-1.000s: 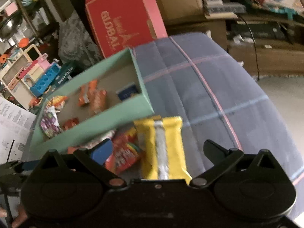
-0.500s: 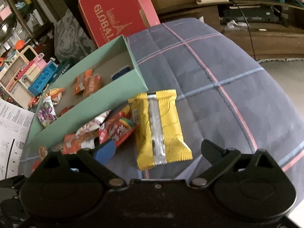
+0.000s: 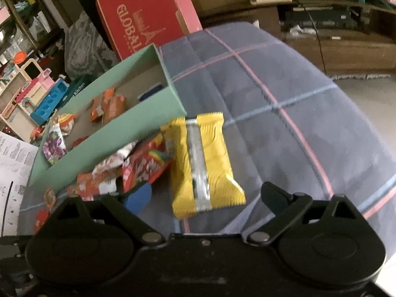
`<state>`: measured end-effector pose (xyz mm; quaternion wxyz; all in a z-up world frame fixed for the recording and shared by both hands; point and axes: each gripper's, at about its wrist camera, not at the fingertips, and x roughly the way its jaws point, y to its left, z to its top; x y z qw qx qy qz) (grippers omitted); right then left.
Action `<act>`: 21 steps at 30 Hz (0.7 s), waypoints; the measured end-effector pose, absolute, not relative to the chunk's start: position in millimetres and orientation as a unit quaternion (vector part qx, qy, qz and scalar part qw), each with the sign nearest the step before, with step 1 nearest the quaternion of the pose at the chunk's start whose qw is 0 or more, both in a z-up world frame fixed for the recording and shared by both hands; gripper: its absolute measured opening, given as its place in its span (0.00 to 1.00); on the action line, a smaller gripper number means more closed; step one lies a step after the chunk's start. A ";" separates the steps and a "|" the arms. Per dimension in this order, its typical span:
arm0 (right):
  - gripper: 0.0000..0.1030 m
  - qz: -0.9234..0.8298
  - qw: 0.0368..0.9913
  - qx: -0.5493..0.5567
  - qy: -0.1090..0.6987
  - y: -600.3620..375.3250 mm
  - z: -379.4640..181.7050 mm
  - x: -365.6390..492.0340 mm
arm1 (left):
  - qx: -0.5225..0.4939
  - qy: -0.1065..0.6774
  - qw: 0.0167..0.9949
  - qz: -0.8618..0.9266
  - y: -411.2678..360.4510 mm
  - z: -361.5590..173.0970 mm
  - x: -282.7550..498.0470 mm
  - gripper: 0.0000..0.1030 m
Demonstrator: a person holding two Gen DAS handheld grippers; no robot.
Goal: Organize snacks
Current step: 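Grasp the yellow bar with the right tool while the left grasps a green-yellow stick packet, then lower both packets into the green box and open both tools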
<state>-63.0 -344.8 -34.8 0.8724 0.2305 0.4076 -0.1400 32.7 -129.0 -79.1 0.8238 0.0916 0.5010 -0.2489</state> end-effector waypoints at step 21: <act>0.47 -0.119 0.880 0.189 0.420 -335.3 -43.9 -30.1 | 0.075 0.481 0.827 -0.280 -132.0 -69.5 25.2 0.12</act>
